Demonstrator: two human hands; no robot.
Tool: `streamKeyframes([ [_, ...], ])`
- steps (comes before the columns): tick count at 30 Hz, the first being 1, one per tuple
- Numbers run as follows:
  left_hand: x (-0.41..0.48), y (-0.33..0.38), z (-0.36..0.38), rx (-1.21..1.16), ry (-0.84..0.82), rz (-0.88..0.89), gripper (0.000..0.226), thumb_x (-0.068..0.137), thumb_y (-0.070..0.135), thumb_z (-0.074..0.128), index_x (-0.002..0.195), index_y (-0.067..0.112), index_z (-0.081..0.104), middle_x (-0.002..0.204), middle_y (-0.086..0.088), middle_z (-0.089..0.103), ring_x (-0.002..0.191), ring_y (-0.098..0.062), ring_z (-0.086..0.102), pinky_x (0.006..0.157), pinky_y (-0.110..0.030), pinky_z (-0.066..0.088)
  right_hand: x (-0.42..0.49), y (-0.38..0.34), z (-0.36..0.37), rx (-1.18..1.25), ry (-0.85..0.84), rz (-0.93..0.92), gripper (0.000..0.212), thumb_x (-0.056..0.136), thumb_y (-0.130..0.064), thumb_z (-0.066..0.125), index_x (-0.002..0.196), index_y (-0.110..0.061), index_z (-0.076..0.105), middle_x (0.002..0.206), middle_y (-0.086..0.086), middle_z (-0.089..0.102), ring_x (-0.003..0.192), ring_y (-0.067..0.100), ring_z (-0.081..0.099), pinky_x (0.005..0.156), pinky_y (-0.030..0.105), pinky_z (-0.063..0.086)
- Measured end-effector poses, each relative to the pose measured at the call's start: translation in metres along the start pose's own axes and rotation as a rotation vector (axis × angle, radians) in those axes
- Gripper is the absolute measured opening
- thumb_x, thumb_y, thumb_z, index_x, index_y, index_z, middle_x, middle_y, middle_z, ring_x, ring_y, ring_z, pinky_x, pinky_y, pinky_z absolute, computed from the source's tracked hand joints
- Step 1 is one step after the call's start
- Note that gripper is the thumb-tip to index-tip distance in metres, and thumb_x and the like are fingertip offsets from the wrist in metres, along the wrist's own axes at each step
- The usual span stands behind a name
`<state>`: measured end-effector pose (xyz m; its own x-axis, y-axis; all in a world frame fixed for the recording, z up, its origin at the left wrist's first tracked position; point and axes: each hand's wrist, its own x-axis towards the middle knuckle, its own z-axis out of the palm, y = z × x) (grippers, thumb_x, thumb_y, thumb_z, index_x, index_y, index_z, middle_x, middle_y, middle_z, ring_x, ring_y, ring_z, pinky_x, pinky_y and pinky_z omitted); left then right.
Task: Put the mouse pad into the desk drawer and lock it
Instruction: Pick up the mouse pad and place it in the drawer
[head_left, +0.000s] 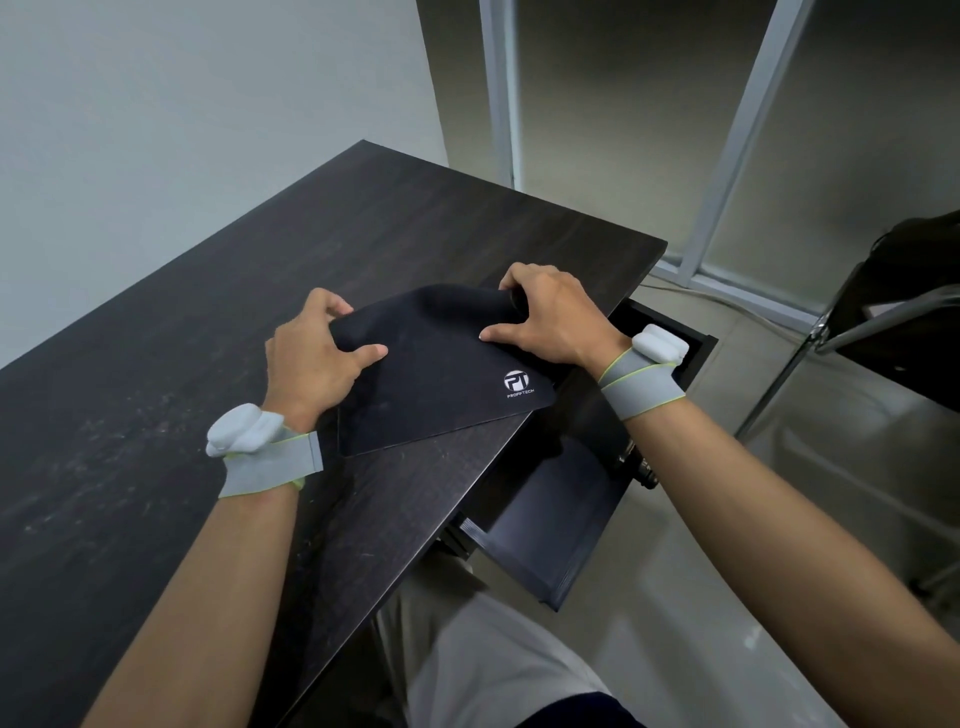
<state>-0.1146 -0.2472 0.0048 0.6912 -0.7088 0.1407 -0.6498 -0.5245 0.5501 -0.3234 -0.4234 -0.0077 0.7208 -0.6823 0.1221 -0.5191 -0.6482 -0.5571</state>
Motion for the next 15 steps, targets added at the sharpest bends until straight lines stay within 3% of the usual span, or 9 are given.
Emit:
streamKeyframes([
  [2, -0.002, 0.000, -0.002, -0.049, -0.012, -0.067, 0.048, 0.070, 0.035, 0.090, 0.108, 0.022, 0.063, 0.102, 0.002, 0.070, 0.095, -0.024, 0.067, 0.092, -0.041, 0.052, -0.006, 0.001, 0.000, 0.048, 0.042, -0.011, 0.044, 0.077, -0.043, 0.085, 0.103, -0.015, 0.062, 0.091, -0.006, 0.058, 0.099, 0.026, 0.061, 0.093, 0.043, 0.049],
  [3, -0.002, -0.001, -0.002, -0.077, -0.017, -0.097, 0.044, 0.071, 0.032, 0.090, 0.106, 0.021, 0.066, 0.099, 0.003, 0.070, 0.089, -0.017, 0.067, 0.082, -0.032, 0.054, -0.009, 0.001, 0.000, 0.068, 0.062, -0.016, 0.038, 0.078, -0.040, 0.086, 0.095, -0.016, 0.061, 0.087, -0.006, 0.059, 0.092, 0.025, 0.061, 0.089, 0.041, 0.049],
  [4, -0.003, -0.002, -0.001, -0.102, -0.017, -0.121, 0.038, 0.071, 0.028, 0.090, 0.102, 0.021, 0.069, 0.093, 0.005, 0.070, 0.082, -0.009, 0.065, 0.070, -0.021, 0.050, -0.011, 0.002, 0.001, 0.088, 0.080, -0.015, 0.035, 0.078, -0.037, 0.085, 0.089, -0.018, 0.058, 0.083, -0.007, 0.059, 0.087, 0.023, 0.060, 0.085, 0.039, 0.049],
  [6, -0.004, -0.005, -0.001, -0.121, -0.013, -0.146, 0.025, 0.074, 0.023, 0.087, 0.093, 0.022, 0.071, 0.084, 0.009, 0.069, 0.075, -0.002, 0.060, 0.059, -0.014, 0.040, -0.015, 0.002, 0.002, 0.125, 0.108, -0.001, 0.032, 0.081, -0.033, 0.083, 0.082, -0.020, 0.053, 0.078, -0.006, 0.060, 0.081, 0.022, 0.057, 0.080, 0.037, 0.049],
  [8, -0.005, -0.008, -0.001, -0.131, -0.013, -0.153, 0.021, 0.077, 0.020, 0.085, 0.090, 0.025, 0.069, 0.083, 0.009, 0.069, 0.079, -0.009, 0.064, 0.062, -0.017, 0.042, -0.017, 0.001, 0.002, 0.161, 0.133, 0.005, 0.031, 0.082, -0.030, 0.082, 0.079, -0.019, 0.054, 0.077, -0.004, 0.063, 0.078, 0.023, 0.059, 0.080, 0.038, 0.050],
  [11, -0.008, -0.014, -0.003, -0.148, 0.004, -0.160, 0.024, 0.077, 0.014, 0.081, 0.092, 0.026, 0.067, 0.087, 0.003, 0.073, 0.087, -0.021, 0.069, 0.078, -0.033, 0.054, -0.020, -0.002, 0.001, 0.240, 0.165, 0.002, 0.025, 0.083, -0.027, 0.081, 0.082, -0.013, 0.061, 0.080, 0.002, 0.072, 0.078, 0.024, 0.064, 0.080, 0.036, 0.052],
  [15, -0.014, -0.017, -0.005, -0.269, 0.058, -0.152, 0.026, 0.078, 0.006, 0.077, 0.088, 0.025, 0.063, 0.089, 0.001, 0.077, 0.087, -0.025, 0.073, 0.089, -0.044, 0.058, -0.022, -0.007, 0.000, 0.352, 0.194, 0.028, 0.015, 0.084, -0.021, 0.081, 0.086, -0.014, 0.067, 0.083, 0.003, 0.075, 0.075, 0.023, 0.069, 0.076, 0.024, 0.052],
])
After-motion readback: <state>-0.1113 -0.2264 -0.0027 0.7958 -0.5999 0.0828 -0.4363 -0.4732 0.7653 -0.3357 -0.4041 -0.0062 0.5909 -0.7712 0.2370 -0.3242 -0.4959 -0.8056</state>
